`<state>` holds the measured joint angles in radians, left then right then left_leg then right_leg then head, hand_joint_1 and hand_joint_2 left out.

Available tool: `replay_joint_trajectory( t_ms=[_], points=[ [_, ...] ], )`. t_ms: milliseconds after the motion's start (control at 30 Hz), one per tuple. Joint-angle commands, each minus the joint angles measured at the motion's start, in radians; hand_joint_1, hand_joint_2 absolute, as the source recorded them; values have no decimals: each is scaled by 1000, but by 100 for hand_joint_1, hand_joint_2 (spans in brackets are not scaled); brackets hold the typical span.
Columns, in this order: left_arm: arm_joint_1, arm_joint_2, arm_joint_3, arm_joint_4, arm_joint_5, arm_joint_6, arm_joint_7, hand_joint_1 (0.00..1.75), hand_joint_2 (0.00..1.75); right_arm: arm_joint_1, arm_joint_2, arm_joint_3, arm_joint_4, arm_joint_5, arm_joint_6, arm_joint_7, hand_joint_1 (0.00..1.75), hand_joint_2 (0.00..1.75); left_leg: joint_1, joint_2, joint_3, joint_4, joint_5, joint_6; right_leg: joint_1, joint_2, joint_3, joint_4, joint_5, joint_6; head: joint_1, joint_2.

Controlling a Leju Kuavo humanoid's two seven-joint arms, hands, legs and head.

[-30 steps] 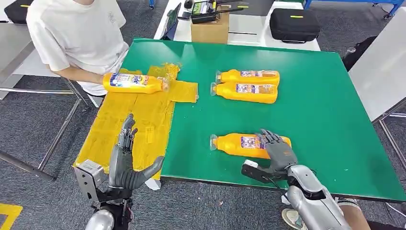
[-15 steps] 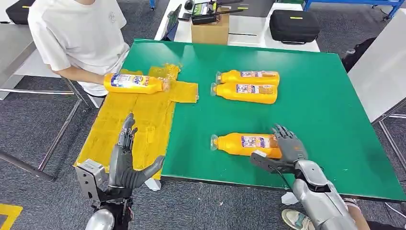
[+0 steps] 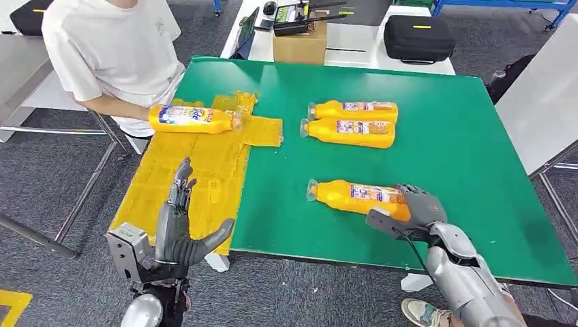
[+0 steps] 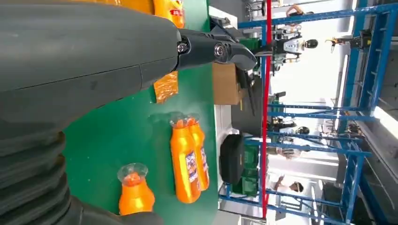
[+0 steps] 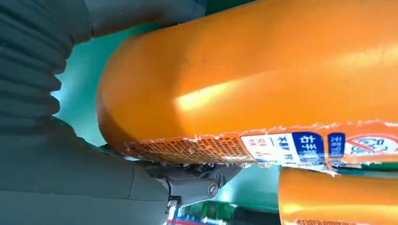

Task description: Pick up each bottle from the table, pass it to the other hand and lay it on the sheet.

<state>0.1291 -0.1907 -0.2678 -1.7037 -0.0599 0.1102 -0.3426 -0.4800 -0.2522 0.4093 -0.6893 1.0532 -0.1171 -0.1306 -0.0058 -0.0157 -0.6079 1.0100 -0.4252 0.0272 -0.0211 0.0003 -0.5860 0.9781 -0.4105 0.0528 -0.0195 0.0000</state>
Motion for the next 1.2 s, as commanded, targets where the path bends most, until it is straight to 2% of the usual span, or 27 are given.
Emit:
replay_joint_trajectory(
  t_ms=[33, 167, 267, 333, 367, 433, 467, 567, 600, 700, 767, 833, 933, 967, 1033, 1067, 1100, 1200],
  points=[
    [-33, 37, -18, 64, 12, -2, -11, 0, 175, 71, 25, -34, 90, -61, -10, -85, 175, 175, 2, -1, 4, -2, -1, -2, 2, -2, 5, -3, -1, -3, 0, 0],
    [-18, 39, -20, 48, 8, -4, -15, 0, 175, 108, 28, -49, 40, -79, -32, -92, 175, 175, 2, 2, 4, -2, -1, -2, 2, -1, 5, -3, -1, -2, 0, 0],
    [7, 36, -18, 30, -14, -1, -27, 0, 175, 254, 80, -167, -184, -197, -90, -161, 175, 175, 3, 2, 6, -2, -1, -3, 4, -3, 6, -4, -1, -3, 0, 0],
    [29, 38, -24, 23, -26, -19, -48, 0, 175, 367, 157, -265, -410, -334, -93, -237, 175, 175, 4, 2, 6, -2, -2, -4, 5, -2, 6, -4, -2, -4, 0, 0],
    [37, 37, -26, 23, -24, -24, -56, 0, 175, 401, 179, -275, -491, -353, -84, -231, 175, 175, 3, 1, 4, -2, -2, -3, 4, -1, 5, -2, -2, -3, 0, 0],
    [41, 36, -28, 25, -25, -24, -60, 0, 175, 413, 182, -268, -532, -344, -72, -202, 175, 175, 2, 2, 2, -1, -2, -2, 2, 1, 2, -1, -1, -2, 0, 0],
    [41, 34, -29, 29, -6, -41, -72, 0, 175, 432, 233, -317, -589, -447, -83, -275, 175, 175, 3, 1, 2, -1, -3, -3, 3, 0, 3, -1, -3, -4, 0, 0],
    [44, 28, -41, 38, 89, -114, -129, 0, 175, 477, 334, -349, -762, -636, -68, -376, 175, 175, 3, 7, -1, 0, -5, -5, 3, 6, -2, 2, -3, -5, 0, 0],
    [46, 27, -48, 44, 123, -140, -139, 0, 175, 490, 361, -348, -811, -694, -69, -398, 175, 175, 1, 2, -6, 0, -2, -3, 1, 1, -6, 2, -2, -3, -2, 0],
    [48, 35, -97, 78, 141, -190, -146, 0, 175, 528, 439, -333, -938, -865, -72, -436, 175, 175, 3, 5, -6, 1, -5, -4, 3, 3, -6, 4, -4, -4, 0, 0],
    [44, 44, -128, 104, 116, -202, -177, 0, 175, 539, 468, -298, -967, -943, -54, -439, 175, 175, 2, 2, -8, -1, -2, -3, 2, 1, -8, 2, -2, -3, 0, 0],
    [41, 44, -138, 111, 113, -212, -186, 0, 175, 539, 476, -265, -964, -951, -51, -440, 175, 175, 2, 2, -6, -1, -2, -3, 1, 1, -6, 2, -3, -3, 0, 0],
    [32, 49, -146, 115, 130, -243, -196, 0, 175, 528, 462, -214, -930, -951, -48, -449, 175, 175, 2, 2, -5, -1, -3, -4, 2, 1, -5, 1, -3, -4, 0, 0],
    [26, 57, -153, 116, 164, -291, -196, 0, 175, 519, 438, -177, -905, -961, 13, -428, 175, 175, 3, 3, -3, -1, -4, -4, 3, 1, -3, 0, -4, -5, 0, 0],
    [20, 64, -162, 121, 202, -360, -206, 0, 175, 494, 408, -91, -821, -940, 150, -368, 175, 175, 2, 4, -5, -2, -2, -3, 2, 2, -6, 0, -2, -4, 0, 0],
    [17, 63, -165, 126, 209, -378, -207, 0, 175, 483, 409, -60, -777, -910, 167, -383, 175, 175, 3, 4, -4, -2, -3, -4, 2, 2, -5, 0, -2, -4, 0, 0],
    [1, 55, -171, 133, 197, -395, -216, 0, 175, 453, 388, 32, -688, -831, 233, -366, 175, 175, 3, 5, -4, -2, -2, -4, 2, 3, -4, -1, -2, -4, 0, 0],
    [-29, 34, -179, 144, 171, -399, -222, 0, 175, 418, 402, 118, -562, -741, 205, -421, 175, 175, 3, 6, -4, -3, -2, -3, 3, 4, -5, -2, -1, -4, 0, 0]
  ],
)
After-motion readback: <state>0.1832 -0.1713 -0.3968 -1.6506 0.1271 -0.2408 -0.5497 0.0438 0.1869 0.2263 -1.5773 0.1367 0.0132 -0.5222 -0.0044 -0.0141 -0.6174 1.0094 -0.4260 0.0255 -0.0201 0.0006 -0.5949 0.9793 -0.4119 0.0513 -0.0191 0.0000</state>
